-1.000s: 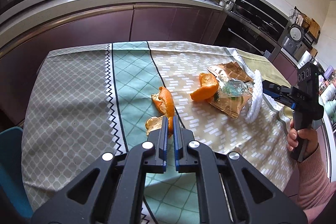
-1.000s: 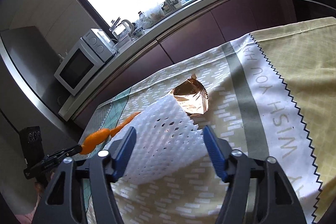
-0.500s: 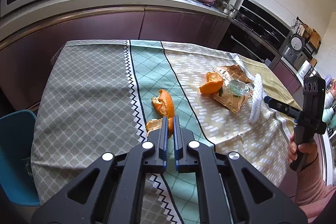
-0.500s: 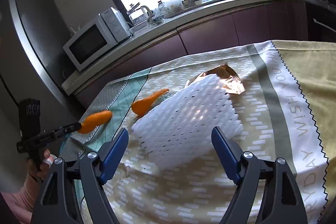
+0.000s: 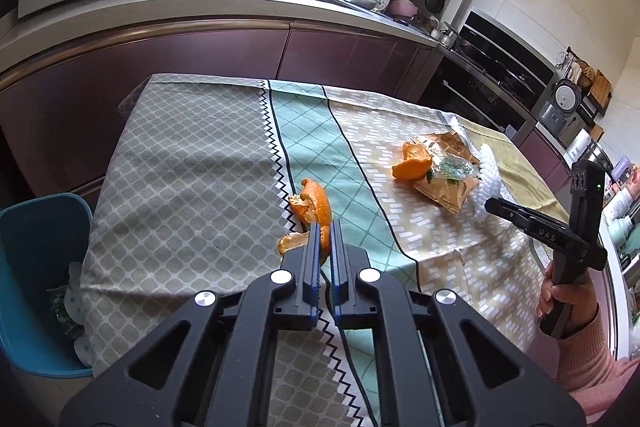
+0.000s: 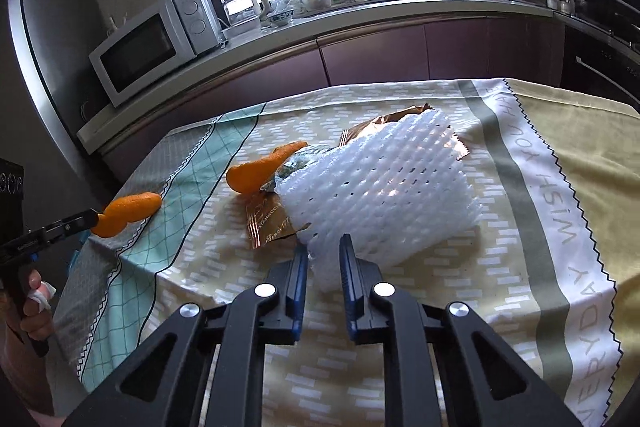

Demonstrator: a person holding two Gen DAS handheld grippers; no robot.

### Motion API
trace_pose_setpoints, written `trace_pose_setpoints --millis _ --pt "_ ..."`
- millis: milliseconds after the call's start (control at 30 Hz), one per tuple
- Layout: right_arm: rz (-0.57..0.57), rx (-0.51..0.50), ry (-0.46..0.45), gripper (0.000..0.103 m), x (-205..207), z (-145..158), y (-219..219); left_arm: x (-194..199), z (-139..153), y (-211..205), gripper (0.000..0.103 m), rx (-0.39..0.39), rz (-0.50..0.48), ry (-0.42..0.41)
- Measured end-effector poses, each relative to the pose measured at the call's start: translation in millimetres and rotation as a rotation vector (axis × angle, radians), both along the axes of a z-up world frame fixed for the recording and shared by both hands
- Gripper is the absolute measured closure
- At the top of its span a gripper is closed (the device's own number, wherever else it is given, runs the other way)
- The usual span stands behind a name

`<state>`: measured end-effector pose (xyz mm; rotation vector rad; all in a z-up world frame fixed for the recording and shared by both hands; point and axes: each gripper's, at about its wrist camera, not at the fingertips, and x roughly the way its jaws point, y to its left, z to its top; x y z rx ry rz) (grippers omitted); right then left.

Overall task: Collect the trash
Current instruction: 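Grasp an orange peel with the left tool while the right tool grasps the white foam net, then carry the peel and foam net to the teal bin and open both tools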

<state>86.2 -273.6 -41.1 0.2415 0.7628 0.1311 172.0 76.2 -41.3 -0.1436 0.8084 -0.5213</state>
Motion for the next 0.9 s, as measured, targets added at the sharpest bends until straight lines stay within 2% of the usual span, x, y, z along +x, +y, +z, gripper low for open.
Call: trace_pose_setpoints --millis 200,400,600,900 --pt "0.001 -0.009 -0.089 0.093 -26.2 32.6 2.8 -6.6 2.5 22.5 0.098 -0.011 0.027 -0.01" --pt "0.142 0.001 -0.187 0.093 -43.0 72.5 40.2 -18.0 14.7 57.4 0.098 -0.03 0.083 -0.042" --pt "0.379 0.079 -0.201 0.093 -30.4 82.1 113.5 -30.9 26.4 105.2 0.098 -0.034 0.168 -0.074" --pt "0.699 0.156 -0.099 0.093 11.5 69.2 257.5 -39.3 24.5 189.4 0.098 -0.007 0.329 -0.079"
